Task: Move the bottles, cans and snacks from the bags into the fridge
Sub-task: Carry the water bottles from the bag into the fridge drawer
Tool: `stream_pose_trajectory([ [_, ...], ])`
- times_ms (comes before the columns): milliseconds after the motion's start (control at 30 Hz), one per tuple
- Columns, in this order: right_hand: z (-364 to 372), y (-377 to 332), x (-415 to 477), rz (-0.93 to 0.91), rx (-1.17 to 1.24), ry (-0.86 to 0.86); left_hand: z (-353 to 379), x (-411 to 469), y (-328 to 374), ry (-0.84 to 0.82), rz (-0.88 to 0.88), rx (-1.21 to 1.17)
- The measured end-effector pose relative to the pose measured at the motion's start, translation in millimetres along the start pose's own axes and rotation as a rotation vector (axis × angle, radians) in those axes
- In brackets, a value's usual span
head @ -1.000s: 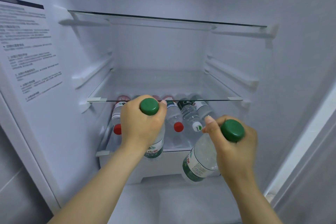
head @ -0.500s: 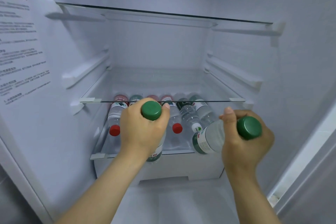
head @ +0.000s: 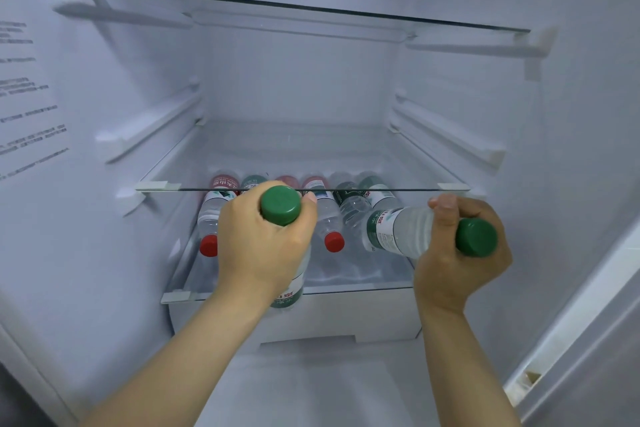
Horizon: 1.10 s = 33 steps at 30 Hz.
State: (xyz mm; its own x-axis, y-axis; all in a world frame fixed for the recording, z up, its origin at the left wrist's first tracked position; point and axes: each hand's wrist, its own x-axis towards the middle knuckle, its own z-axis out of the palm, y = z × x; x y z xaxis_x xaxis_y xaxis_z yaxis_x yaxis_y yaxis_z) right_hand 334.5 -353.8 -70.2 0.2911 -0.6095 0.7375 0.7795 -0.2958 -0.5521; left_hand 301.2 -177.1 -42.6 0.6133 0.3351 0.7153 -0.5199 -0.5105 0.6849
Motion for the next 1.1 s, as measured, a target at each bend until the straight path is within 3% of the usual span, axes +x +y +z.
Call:
stream_pose_trajectory([
  [300, 5, 15, -7, -0.070, 0.006, -0.037, 2, 3, -1, 0.014, -0.015, 0.014],
  [467, -14, 31, -33, 0.105, -0.022, -0.089, 3, 4, 0, 0.025, -0.027, 0.024],
  [833, -23, 51, -52, 0.386, -0.132, -0.412, -1, -3, 2, 0.016, 0.017, 0.027],
  [1000, -9, 64, -38, 0.336, -0.230, -0.604, -2, -3, 2, 0.007, 0.014, 0.016],
  [1100, -8, 71, -31, 0.476, -0.218, -0.664, -2, -2, 2, 0.000, 0.017, 0.017],
])
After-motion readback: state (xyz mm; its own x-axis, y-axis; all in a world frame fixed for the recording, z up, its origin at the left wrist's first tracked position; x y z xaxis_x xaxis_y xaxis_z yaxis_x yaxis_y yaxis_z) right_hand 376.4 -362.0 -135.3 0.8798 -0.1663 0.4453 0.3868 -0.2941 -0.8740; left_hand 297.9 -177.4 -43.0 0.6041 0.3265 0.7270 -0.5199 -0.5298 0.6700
